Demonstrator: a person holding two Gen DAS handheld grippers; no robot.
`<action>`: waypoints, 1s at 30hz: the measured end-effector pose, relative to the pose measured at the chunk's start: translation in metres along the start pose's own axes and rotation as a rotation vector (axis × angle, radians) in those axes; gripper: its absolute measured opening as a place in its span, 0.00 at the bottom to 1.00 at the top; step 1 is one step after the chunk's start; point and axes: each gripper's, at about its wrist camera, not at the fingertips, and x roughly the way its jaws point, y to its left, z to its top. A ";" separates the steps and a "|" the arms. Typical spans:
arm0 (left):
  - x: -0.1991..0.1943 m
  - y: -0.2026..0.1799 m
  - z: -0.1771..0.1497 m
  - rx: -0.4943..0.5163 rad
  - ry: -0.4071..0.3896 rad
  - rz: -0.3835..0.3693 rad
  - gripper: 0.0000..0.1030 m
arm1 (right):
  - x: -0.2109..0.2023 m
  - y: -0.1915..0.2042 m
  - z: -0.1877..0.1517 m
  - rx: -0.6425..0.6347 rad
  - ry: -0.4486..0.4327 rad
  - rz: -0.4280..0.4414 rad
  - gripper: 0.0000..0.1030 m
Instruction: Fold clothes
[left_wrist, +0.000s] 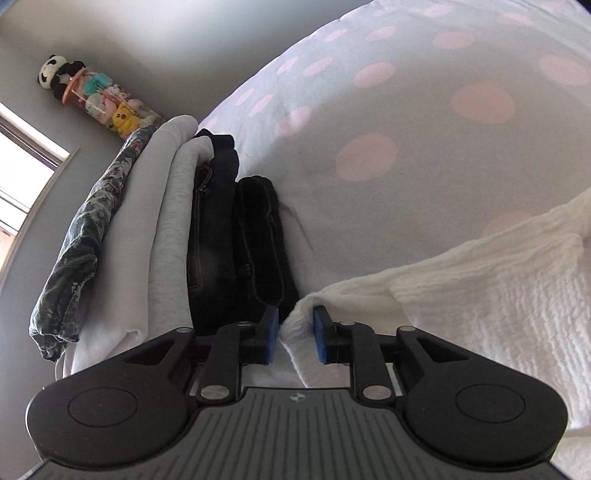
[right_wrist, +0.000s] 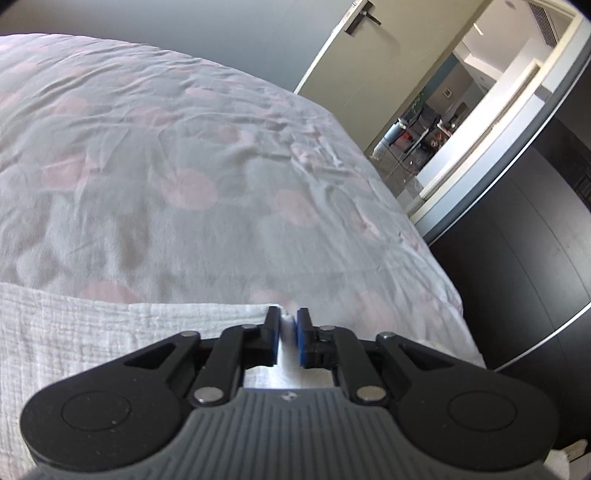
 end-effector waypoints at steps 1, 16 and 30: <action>-0.006 0.002 -0.002 0.001 -0.005 -0.003 0.35 | -0.004 -0.002 -0.001 0.009 0.001 0.000 0.38; -0.160 -0.010 -0.115 0.387 -0.188 -0.277 0.56 | -0.126 -0.075 -0.089 0.082 0.039 0.079 0.47; -0.258 -0.128 -0.225 0.671 -0.107 -0.666 0.62 | -0.256 -0.121 -0.220 0.189 0.093 0.263 0.48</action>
